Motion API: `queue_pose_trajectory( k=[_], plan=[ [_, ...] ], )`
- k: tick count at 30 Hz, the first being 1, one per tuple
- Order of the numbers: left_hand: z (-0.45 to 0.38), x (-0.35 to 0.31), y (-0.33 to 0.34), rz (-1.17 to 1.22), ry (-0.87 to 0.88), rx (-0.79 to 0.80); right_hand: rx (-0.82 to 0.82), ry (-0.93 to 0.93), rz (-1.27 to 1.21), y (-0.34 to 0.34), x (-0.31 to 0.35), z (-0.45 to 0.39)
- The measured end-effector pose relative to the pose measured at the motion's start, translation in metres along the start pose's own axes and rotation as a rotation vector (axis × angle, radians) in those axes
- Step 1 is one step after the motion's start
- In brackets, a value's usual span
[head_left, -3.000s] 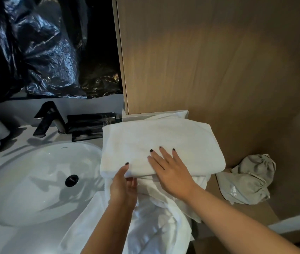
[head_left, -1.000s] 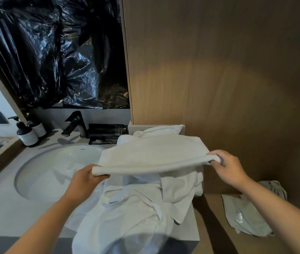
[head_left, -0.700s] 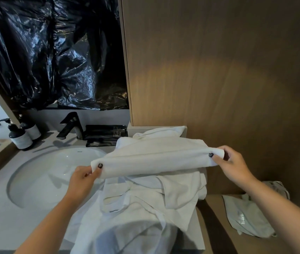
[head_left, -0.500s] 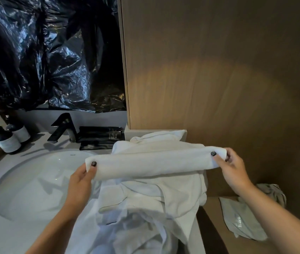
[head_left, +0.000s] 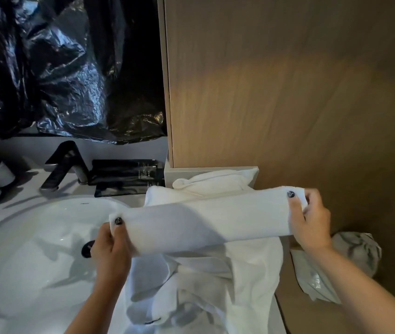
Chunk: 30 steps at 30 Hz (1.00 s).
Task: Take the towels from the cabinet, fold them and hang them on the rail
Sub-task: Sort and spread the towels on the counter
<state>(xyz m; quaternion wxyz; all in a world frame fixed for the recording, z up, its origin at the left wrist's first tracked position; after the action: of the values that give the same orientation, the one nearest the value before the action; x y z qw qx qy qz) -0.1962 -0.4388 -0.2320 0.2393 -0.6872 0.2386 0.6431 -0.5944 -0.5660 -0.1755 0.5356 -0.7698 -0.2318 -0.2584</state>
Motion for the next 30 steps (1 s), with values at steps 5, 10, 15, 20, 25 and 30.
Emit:
queue_pose_trajectory(
  k=[5, 10, 15, 20, 25, 30],
  plan=[
    [-0.007, 0.017, 0.004, -0.042, -0.082, 0.003, -0.055, 0.030, 0.086, 0.008, 0.000, -0.002],
    [-0.015, 0.014, 0.011, -0.060, -0.116, -0.004, -0.127, -0.024, 0.203, 0.009, 0.016, -0.018],
    [-0.025, 0.037, 0.021, -0.147, -0.284, 0.078, 0.010, 0.124, 0.320, 0.035, -0.003, -0.023],
    [-0.038, 0.026, 0.035, -0.519, -0.202, 0.210, 0.013, 0.247, 0.179, 0.040, -0.008, -0.024],
    [-0.007, -0.042, 0.103, -0.571, 0.453, 0.609, -0.022, 0.444, 0.004, 0.044, -0.019, -0.017],
    [0.012, -0.039, 0.162, -0.745, 0.646, 0.880, -0.174, 0.589, -0.105, 0.041, -0.020, -0.002]
  ],
)
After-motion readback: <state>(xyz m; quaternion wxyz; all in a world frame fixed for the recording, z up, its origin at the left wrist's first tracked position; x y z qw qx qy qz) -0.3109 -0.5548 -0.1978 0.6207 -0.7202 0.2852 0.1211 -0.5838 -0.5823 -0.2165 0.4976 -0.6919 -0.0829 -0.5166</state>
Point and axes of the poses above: each hand's wrist, its own z-axis away from the middle knuckle, its own y-axis out of the palm, x = y × z, the point moved 6 cm from there along -z, towards the middle knuckle, and after that the axes turned 14 degrees about z, right-handed, at the moved point
